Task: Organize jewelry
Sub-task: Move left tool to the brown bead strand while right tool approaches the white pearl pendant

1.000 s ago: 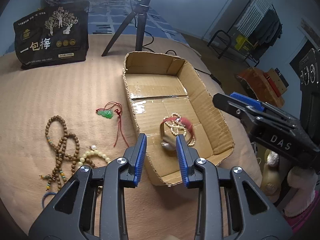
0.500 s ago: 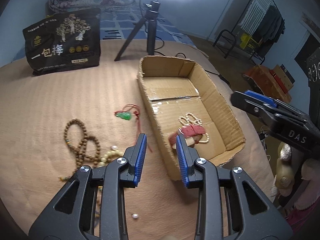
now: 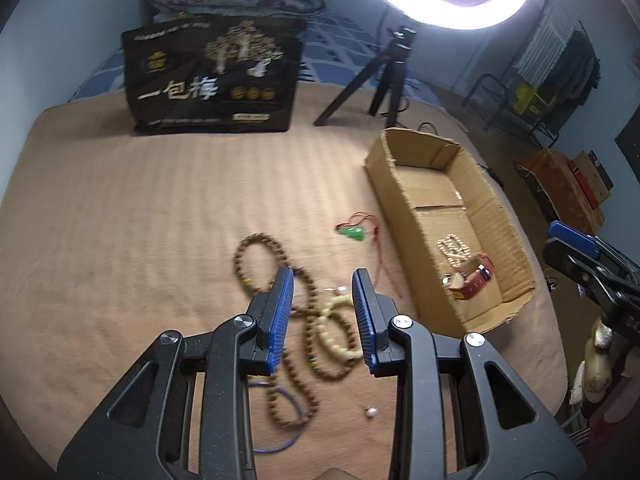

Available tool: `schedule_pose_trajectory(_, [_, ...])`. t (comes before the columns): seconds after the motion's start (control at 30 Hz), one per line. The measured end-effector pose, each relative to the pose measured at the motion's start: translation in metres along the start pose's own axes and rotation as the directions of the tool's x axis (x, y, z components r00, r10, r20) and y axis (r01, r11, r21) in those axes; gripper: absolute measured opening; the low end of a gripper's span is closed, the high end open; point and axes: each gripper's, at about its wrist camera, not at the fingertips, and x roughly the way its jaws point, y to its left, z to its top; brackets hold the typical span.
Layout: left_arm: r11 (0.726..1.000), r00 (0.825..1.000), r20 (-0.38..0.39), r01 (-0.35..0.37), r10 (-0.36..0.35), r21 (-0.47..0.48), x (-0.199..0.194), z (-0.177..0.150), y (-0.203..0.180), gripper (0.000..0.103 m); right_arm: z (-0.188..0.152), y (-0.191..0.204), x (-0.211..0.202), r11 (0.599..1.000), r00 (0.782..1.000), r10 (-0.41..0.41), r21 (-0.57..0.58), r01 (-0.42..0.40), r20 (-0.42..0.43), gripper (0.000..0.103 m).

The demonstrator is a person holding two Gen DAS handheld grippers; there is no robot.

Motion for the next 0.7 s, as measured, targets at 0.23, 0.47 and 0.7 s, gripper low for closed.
schedule_pose_trajectory(0.23, [0.995, 0.997, -0.068, 0.028, -0.034, -0.096, 0.013, -0.004, 0.029, 0.03, -0.011, 0.026, 0.006, 0.998, 0.998, 0.049, -0.037, -0.05, -0.033, 0.065])
schedule_pose_trajectory(0.47, [0.98, 0.989, -0.126, 0.048, -0.073, -0.193, 0.033, -0.008, 0.048, 0.041, -0.024, 0.043, 0.014, 0.994, 0.993, 0.088, -0.065, -0.093, -0.085, 0.065])
schedule_pose_trajectory(0.7, [0.974, 0.983, -0.17, 0.033, -0.073, -0.225, 0.057, -0.011, 0.051, 0.041, -0.045, 0.06, 0.025, 0.987, 0.981, 0.123, -0.081, -0.136, -0.15, 0.059])
